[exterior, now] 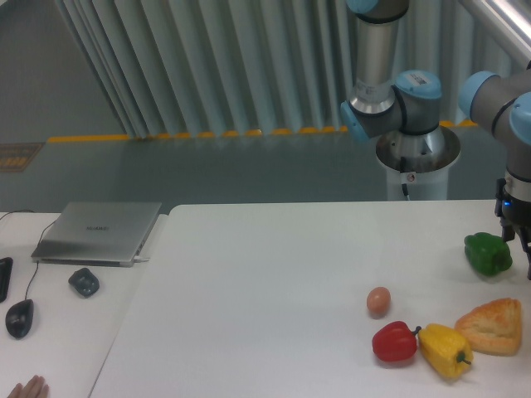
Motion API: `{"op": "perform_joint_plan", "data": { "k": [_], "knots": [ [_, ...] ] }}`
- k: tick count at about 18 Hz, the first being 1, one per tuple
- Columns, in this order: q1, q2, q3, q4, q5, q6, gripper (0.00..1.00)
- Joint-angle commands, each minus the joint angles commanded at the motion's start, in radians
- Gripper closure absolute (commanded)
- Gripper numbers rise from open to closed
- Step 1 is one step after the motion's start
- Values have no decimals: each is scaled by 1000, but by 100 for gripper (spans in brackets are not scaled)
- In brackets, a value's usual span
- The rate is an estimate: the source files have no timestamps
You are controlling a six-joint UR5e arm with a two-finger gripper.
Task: Place the triangular bread in the basket
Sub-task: 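Move the gripper down past the green pepper toward the triangular bread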
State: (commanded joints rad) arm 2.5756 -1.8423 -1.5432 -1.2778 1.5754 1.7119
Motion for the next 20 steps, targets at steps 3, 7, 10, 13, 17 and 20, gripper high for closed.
{"op": "perform_joint_plan", "data": {
  "k": [3, 7, 10, 13, 17, 20],
  "knots": [
    [0, 0, 0, -2, 0, 0, 0],
    [0, -2, 8, 0, -47, -21, 0],
    [-8, 6, 3, 21, -97, -149, 0],
    [-17, 2, -9, 34, -84, -208, 0],
    [-58, 3, -11, 41, -94, -414, 0],
    [-135, -50, -15, 102, -83, -523, 0]
  ]
}}
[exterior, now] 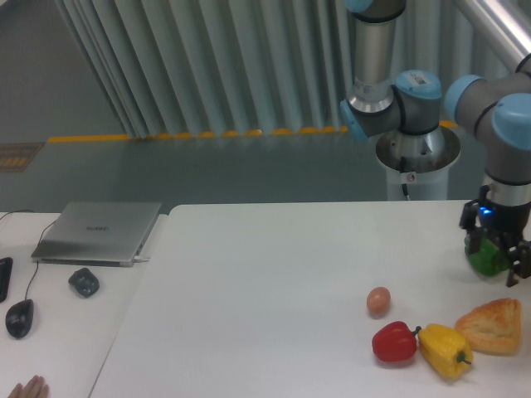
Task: Place the triangular bread in the basket
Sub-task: 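Move the gripper down past the green pepper toward the triangular bread, then lower the gripper onto the golden triangular bread and close it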
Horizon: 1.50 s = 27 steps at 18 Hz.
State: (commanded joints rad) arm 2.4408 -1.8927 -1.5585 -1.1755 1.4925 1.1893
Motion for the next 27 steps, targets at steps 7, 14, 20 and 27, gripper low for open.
{"op": "perform_joint_plan", "data": {
  "k": [7, 14, 20, 27],
  "knots": [
    [-20, -65, -18, 48, 86, 110, 0],
    [-23, -118, -19, 57, 138, 116, 0],
    [-20, -127, -11, 79, 140, 116, 0],
    [-16, -137, -17, 94, 138, 116, 61]
  ]
}}
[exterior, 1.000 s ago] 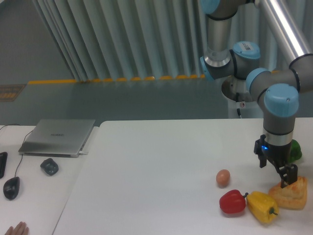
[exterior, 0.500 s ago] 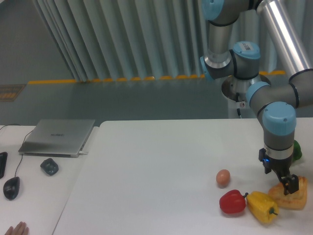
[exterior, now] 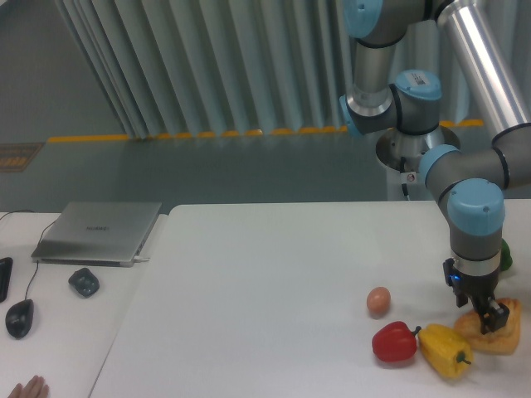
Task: Place the triangular bread in the basket
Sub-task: 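Lower the gripper onto the golden triangular bread and close it, then lift the held bread and carry it away from the peppers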
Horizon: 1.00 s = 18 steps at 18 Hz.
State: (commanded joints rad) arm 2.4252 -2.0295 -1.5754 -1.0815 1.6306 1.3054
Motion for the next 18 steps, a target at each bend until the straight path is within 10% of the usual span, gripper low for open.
{"op": "perform_joint_plan", "data": {
  "k": [2, 18],
  "knots": [
    [0, 12, 2, 0, 0, 0, 86],
    [57, 166, 38, -57, -67, 27, 86]
  ]
}}
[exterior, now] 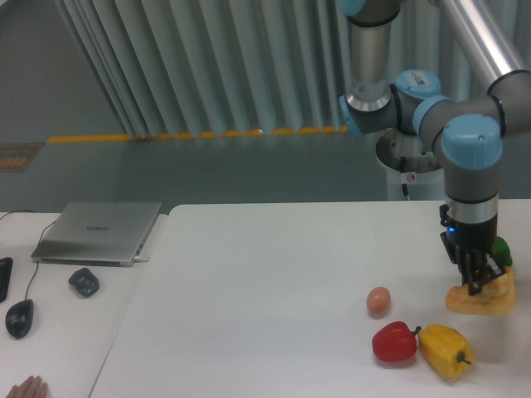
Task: Place the triangular bread in the basket
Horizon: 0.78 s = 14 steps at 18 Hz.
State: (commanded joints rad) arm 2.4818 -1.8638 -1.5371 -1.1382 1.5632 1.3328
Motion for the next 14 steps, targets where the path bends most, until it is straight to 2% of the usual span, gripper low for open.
{"op": "perform_joint_plan", "data": {
  "k": [4, 12, 13, 14],
  "knots": [
    [87, 17, 20, -17, -12, 166, 86],
    [232, 32, 20, -48, -23, 443, 85],
    [249, 35, 20, -48, -23, 483, 84],
    [268, 35, 20, -46, -26, 515, 79]
  ]
}}
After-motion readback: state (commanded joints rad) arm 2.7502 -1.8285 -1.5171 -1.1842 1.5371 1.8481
